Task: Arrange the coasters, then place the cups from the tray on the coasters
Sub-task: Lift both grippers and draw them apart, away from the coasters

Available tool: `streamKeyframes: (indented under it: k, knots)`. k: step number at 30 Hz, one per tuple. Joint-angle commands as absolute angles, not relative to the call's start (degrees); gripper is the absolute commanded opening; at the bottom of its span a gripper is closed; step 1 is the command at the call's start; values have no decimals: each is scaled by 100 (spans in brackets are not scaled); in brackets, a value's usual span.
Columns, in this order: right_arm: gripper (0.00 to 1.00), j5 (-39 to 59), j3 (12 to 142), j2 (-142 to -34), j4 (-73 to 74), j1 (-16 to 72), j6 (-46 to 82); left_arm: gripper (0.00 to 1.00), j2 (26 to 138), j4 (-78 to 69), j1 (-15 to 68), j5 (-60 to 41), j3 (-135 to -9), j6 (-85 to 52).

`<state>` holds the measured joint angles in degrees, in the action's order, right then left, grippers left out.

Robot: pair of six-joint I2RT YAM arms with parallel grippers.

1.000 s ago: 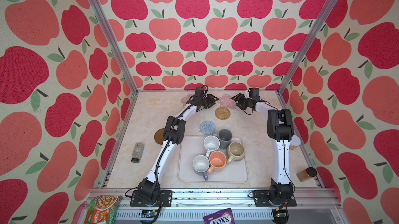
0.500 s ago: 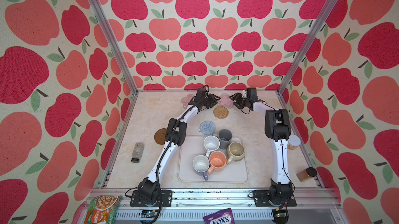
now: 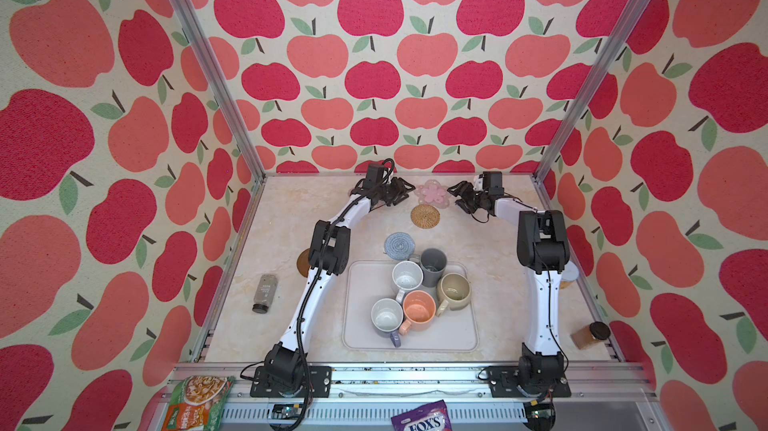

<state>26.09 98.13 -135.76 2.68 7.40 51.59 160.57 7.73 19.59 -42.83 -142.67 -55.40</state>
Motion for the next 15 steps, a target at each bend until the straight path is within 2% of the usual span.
streamKeyframes:
  k: [1, 9, 15]
  knots:
    - [70, 2584, 9610, -13234, -149, 691, 4967, 53, 15162, 1020, 1751, -4641, -14101, -5017]
    - [70, 1997, 9295, -12310, -842, 727, 4174, 53, 13366, 1459, 1797, -4057, -12323, -3832]
    - [70, 1597, 9082, -11558, -1673, 909, 3279, 53, 12292, 2567, 1577, -3652, -11318, -2901]
